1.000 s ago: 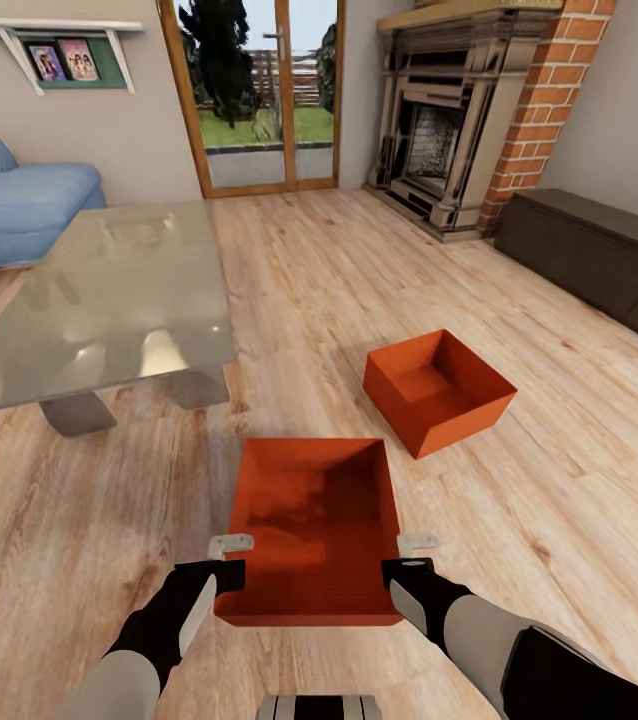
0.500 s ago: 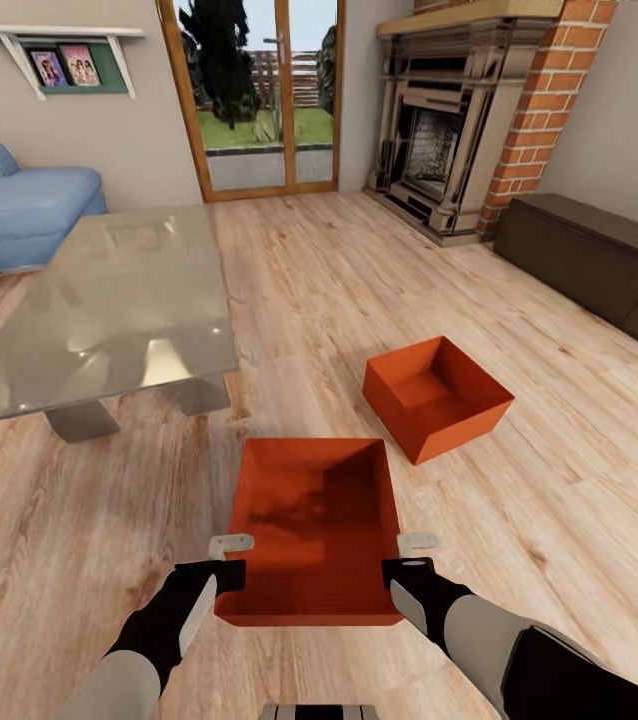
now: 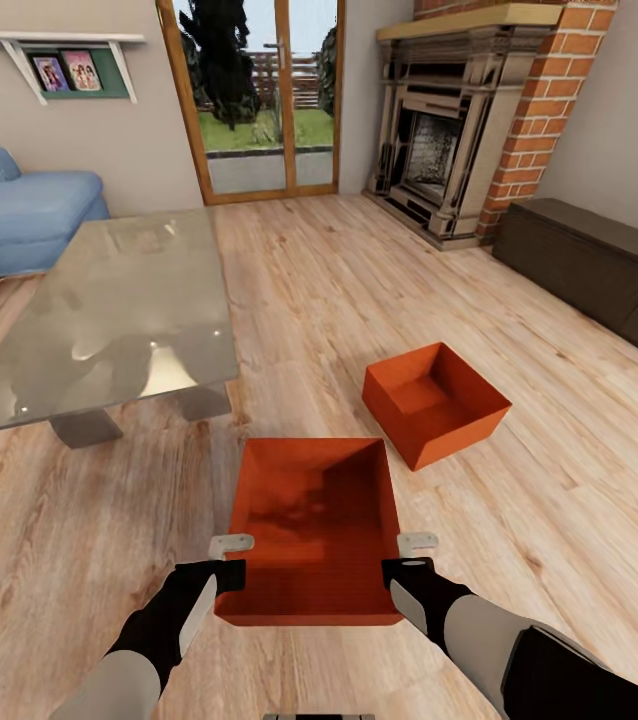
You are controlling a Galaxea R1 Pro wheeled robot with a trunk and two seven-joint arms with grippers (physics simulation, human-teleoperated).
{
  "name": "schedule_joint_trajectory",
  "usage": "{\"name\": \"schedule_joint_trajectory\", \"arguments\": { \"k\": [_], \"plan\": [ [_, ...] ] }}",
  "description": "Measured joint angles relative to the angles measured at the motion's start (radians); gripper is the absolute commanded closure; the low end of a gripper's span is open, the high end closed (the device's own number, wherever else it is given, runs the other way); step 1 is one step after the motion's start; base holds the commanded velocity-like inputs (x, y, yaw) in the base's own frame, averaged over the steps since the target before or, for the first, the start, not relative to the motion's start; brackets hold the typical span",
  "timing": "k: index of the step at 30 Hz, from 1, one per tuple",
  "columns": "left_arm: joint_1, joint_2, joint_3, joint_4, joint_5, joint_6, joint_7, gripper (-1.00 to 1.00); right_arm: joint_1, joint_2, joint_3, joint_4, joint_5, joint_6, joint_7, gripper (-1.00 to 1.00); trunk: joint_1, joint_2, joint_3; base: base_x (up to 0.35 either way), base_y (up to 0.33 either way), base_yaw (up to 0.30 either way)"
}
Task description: Move the two storage containers from the living room to the garage. In the garage, place one container on the floor and stack the other container on top of it (either order is fine).
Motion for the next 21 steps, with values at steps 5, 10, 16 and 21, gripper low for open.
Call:
{"name": "schedule_joint_trajectory", "arguments": {
  "k": [5, 10, 16, 21],
  "plan": [
    [0.0, 0.0, 0.0, 0.0, 0.0, 0.0, 0.0, 1.0, 0.0, 0.0, 0.002, 0.0, -0.001, 0.0, 0.001, 1.0, -0.019, 0.035, 0.016, 0.0, 0.0, 0.0],
    [0.0, 0.0, 0.0, 0.001, 0.0, 0.0, 0.0, 1.0, 0.0, 0.0, 0.004, 0.001, -0.004, 0.0, 0.001, 1.0, -0.038, 0.07, 0.031, 0.0, 0.0, 0.0],
    [0.0, 0.0, 0.0, 0.002, 0.0, 0.0, 0.0, 1.0, 0.0, 0.0, 0.006, 0.001, -0.005, 0.0, 0.002, 1.0, -0.061, 0.112, 0.05, 0.0, 0.0, 0.0],
    [0.0, 0.001, -0.001, 0.001, 0.002, 0.0, 0.0, 1.0, -0.001, 0.001, 0.005, 0.002, -0.004, 0.0, 0.001, 1.0, -0.081, 0.147, 0.069, 0.0, 0.0, 0.0]
  ]
}}
